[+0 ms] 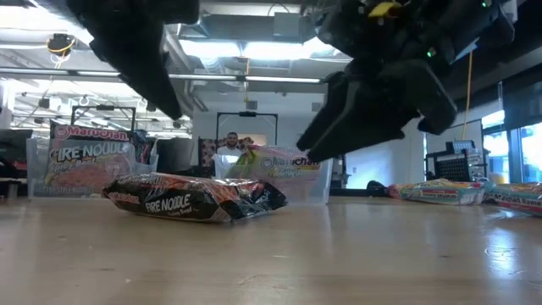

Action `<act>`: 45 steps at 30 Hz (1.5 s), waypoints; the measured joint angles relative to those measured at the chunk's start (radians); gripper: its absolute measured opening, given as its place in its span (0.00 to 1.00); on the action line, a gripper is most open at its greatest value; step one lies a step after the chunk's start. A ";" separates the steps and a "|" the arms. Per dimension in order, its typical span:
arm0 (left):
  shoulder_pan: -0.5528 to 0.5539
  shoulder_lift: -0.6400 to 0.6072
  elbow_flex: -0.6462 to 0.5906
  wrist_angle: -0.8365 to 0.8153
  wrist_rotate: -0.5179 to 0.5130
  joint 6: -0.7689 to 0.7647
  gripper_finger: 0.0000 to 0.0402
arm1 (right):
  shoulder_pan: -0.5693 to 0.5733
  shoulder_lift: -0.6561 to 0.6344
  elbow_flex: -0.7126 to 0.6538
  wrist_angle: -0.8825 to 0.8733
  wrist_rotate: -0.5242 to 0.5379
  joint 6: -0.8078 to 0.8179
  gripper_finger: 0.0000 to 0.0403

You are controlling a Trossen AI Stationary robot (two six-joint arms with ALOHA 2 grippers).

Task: Sort Maruchan noodles
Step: Put the black noodle pack into the left transparent bin

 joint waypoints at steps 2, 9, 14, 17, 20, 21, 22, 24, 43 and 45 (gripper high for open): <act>0.002 -0.053 -0.053 0.043 -0.026 -0.044 0.32 | 0.000 0.001 -0.002 0.002 0.000 -0.006 0.56; 0.013 -0.091 -0.116 0.094 -0.036 -0.213 0.32 | -0.002 0.051 0.000 0.113 -0.015 -0.059 0.56; 0.026 -0.056 -0.116 0.124 -0.024 -0.289 0.32 | -0.009 0.081 -0.001 0.150 -0.026 -0.070 0.56; 0.028 -0.055 -0.116 0.148 -0.042 -0.292 0.32 | -0.020 0.095 -0.001 0.168 -0.050 -0.069 0.56; 0.037 -0.048 -0.116 0.151 -0.042 -0.270 0.32 | -0.032 0.096 -0.001 0.169 -0.072 -0.069 0.56; 0.038 -0.049 -0.116 0.153 -0.043 -0.265 0.32 | -0.036 0.096 -0.001 0.167 -0.081 -0.069 0.56; 0.038 -0.048 -0.116 0.158 -0.044 -0.264 0.32 | -0.039 0.096 -0.001 0.164 -0.086 -0.069 0.56; 0.038 -0.036 -0.116 0.158 -0.038 -0.261 0.32 | -0.048 0.096 -0.001 0.166 -0.099 -0.069 0.56; 0.022 0.107 -0.116 0.178 0.043 -0.138 0.32 | -0.060 0.096 -0.001 0.153 -0.109 0.083 0.62; 0.012 0.133 -0.116 0.208 0.053 -0.099 0.32 | -0.060 0.096 -0.001 0.154 -0.059 0.138 0.67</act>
